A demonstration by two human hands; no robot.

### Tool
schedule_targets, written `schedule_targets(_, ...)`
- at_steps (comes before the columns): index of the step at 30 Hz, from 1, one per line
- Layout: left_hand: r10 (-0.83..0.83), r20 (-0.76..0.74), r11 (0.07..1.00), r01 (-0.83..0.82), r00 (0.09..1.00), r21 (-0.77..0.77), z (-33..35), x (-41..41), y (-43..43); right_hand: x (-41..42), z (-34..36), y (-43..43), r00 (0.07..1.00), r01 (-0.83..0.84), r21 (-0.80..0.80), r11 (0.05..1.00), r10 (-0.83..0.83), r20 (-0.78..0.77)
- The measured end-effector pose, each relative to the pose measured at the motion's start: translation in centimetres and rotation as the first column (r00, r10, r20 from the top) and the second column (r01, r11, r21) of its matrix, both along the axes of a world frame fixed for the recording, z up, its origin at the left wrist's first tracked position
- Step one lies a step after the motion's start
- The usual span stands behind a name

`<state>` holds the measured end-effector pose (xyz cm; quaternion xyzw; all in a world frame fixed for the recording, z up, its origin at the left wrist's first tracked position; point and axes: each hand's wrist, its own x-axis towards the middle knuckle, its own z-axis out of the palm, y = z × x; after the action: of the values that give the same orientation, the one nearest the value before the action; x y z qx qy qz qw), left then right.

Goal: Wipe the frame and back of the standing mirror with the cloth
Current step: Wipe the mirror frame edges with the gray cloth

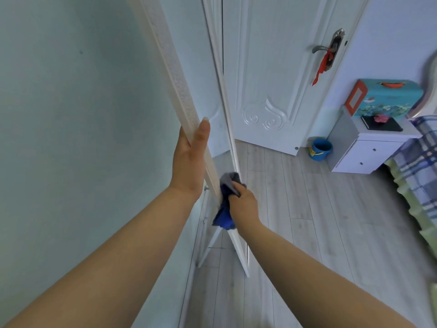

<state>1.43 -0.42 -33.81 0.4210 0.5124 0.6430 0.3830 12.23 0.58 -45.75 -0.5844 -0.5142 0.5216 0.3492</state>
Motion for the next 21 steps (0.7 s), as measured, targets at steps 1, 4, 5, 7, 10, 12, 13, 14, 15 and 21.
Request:
schedule_targets(1, 0.005, 0.021, 1.000, -0.005, 1.000, 0.007, -0.1, 0.1, 0.1, 0.1, 0.4, 0.3, 1.000, -0.021, -0.024, 1.000, 0.021, 0.023)
schedule_targets(4, 0.036, 0.028, 0.999, -0.036, 0.999, 0.015, 0.1, 0.4, 0.2, -0.9, 4.4, 2.1, 0.998, -0.052, 0.125, 0.991, 0.054, -0.019)
schedule_targets(5, 0.042, 0.033, 0.999, -0.042, 0.999, 0.014, 0.1, 0.4, 0.1, -1.4, 6.4, 2.7, 0.997, -0.036, 0.208, 0.977, 0.050, -0.063)
schedule_targets(7, 0.043, 0.039, 0.999, -0.044, 0.998, 0.026, -0.1, 0.5, 0.3, -2.4, 10.3, 4.0, 0.980, 0.007, 0.372, 0.928, 0.068, -0.187)
schedule_targets(10, 0.082, 0.077, 0.996, -0.084, 0.994, 0.031, -0.2, 0.7, 0.5, -3.8, 13.8, 4.8, 0.940, 0.049, 0.583, 0.811, 0.161, -0.302)
schedule_targets(12, 0.148, 0.042, 0.989, -0.149, 0.988, 0.023, -0.2, 1.0, 0.6, -4.5, 13.8, 5.1, 0.922, 0.043, 0.618, 0.785, 0.207, -0.326)
schedule_targets(13, 0.180, 0.008, 0.983, -0.180, 0.984, 0.018, -0.3, 1.1, 0.7, -4.7, 12.9, 5.3, 0.920, 0.039, 0.588, 0.808, 0.200, -0.337)
schedule_targets(14, 0.212, -0.033, 0.977, -0.212, 0.977, 0.014, -0.4, 1.2, 0.8, -4.7, 11.7, 5.5, 0.922, 0.040, 0.530, 0.847, 0.174, -0.347)
schedule_targets(15, 0.240, -0.070, 0.971, -0.240, 0.968, 0.011, -0.5, 1.2, 0.8, -4.5, 10.0, 5.6, 0.930, 0.040, 0.447, 0.894, 0.131, -0.344)
schedule_targets(21, 0.338, -0.136, 0.941, -0.339, 0.931, 0.019, -1.3, 1.4, 1.3, -1.6, 0.2, 5.5, 0.998, -0.027, -0.105, 0.994, 0.022, -0.053)
